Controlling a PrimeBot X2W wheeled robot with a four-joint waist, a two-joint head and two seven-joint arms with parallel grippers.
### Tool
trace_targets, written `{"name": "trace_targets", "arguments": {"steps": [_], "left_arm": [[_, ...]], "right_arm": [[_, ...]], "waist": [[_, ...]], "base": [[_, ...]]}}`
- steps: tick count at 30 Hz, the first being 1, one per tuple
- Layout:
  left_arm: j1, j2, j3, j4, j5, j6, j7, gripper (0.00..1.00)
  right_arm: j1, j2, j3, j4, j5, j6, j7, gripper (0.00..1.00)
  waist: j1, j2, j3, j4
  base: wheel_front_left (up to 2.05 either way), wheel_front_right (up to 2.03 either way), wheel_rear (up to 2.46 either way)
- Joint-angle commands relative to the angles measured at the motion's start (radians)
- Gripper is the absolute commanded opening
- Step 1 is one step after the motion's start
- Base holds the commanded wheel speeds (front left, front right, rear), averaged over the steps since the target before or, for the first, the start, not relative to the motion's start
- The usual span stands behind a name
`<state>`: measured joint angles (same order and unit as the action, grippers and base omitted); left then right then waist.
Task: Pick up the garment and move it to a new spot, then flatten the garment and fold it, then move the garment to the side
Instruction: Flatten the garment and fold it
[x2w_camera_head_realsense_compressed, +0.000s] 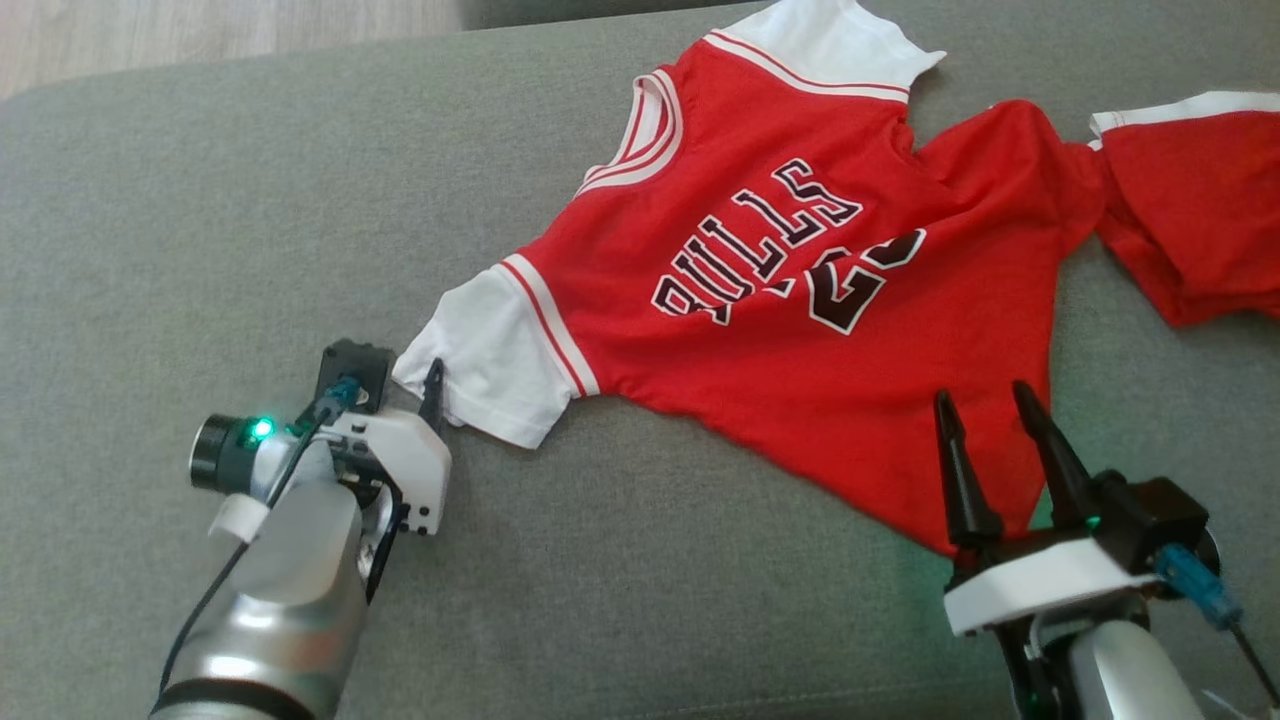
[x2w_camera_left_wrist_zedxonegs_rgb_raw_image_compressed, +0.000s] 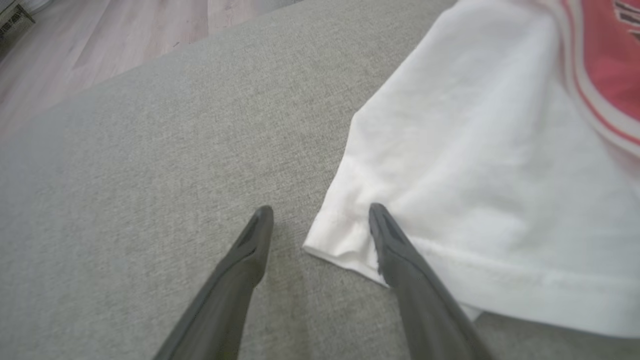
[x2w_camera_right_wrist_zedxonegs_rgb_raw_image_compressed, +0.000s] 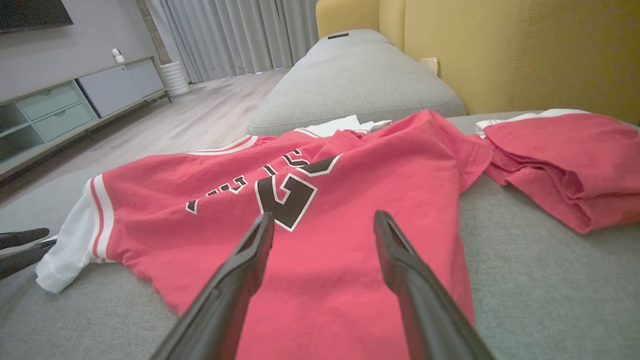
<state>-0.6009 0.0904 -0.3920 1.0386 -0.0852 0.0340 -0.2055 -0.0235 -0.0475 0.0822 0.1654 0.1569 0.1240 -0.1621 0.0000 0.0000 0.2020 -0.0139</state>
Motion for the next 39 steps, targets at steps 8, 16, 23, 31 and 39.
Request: {"name": "trace_targets", "arguments": {"steps": [8, 16, 23, 31, 39], "left_arm": [[-0.052, 0.011, 0.008, 0.035, -0.022, -0.039, -0.012, 0.00], [-0.023, -0.002, 0.032, -0.078, -0.058, -0.018, -0.055, 0.00], [0.080, 0.019, 0.075, -0.347, -0.066, 0.019, -0.056, 0.00], [0.179, 0.038, 0.101, -0.513, -0.059, 0.040, -0.056, 0.00], [0.208, 0.041, 0.104, -0.545, -0.057, 0.040, -0.056, 0.00]], "right_arm": [[-0.046, -0.003, 0.018, -0.022, -0.001, 0.007, 0.002, 1.00], [-0.016, -0.003, 0.012, 0.044, -0.003, 0.007, 0.077, 1.00], [0.021, -0.003, -0.017, 0.073, -0.004, 0.007, 0.148, 1.00], [0.093, -0.003, -0.054, 0.074, -0.006, 0.007, 0.237, 1.00], [0.121, -0.003, -0.066, 0.093, 0.058, 0.007, 0.270, 1.00]], "waist": [[0.0000, 0.0000, 0.003, -0.012], [0.0000, 0.0000, -0.024, -0.001], [0.0000, 0.0000, -0.051, 0.008], [0.0000, 0.0000, -0.081, 0.003], [0.0000, 0.0000, -0.093, 0.000]], "base": [[0.00, 0.00, 0.00], [0.00, 0.00, 0.00], [0.00, 0.00, 0.00], [0.00, 0.00, 0.00], [0.00, 0.00, 0.00]]}}
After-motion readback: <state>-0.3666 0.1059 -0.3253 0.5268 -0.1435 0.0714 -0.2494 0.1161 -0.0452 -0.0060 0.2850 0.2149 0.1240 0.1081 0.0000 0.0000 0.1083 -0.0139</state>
